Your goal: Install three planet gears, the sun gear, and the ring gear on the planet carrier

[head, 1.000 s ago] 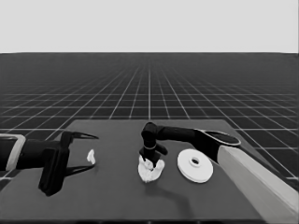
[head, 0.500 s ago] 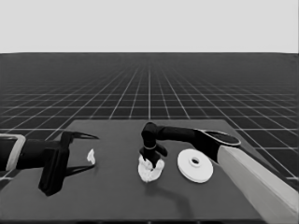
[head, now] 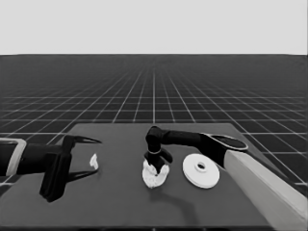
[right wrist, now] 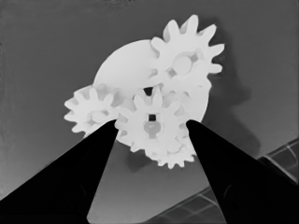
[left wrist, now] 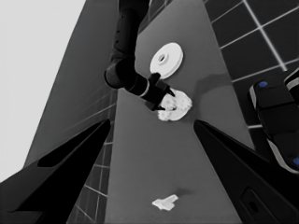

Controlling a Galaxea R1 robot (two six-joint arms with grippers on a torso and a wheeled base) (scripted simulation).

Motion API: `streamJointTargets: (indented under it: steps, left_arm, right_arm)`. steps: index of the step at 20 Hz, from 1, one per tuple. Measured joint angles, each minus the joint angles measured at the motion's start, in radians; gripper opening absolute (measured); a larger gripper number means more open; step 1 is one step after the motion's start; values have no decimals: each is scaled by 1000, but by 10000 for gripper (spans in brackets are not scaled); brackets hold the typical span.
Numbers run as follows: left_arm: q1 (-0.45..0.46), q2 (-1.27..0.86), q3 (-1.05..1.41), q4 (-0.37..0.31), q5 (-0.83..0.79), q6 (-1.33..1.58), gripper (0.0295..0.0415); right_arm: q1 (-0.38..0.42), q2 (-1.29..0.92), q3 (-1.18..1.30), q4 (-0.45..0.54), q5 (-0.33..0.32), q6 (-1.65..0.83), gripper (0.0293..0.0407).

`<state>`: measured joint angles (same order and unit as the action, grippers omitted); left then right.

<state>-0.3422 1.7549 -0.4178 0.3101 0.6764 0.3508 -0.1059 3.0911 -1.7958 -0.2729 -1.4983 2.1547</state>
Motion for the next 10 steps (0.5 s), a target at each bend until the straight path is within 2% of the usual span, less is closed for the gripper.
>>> streamJointTargets:
  steps: [10]
  left_arm:
    - [0,0,0,0,0,0,385]
  right_arm:
    - [0,0,0,0,0,105,310]
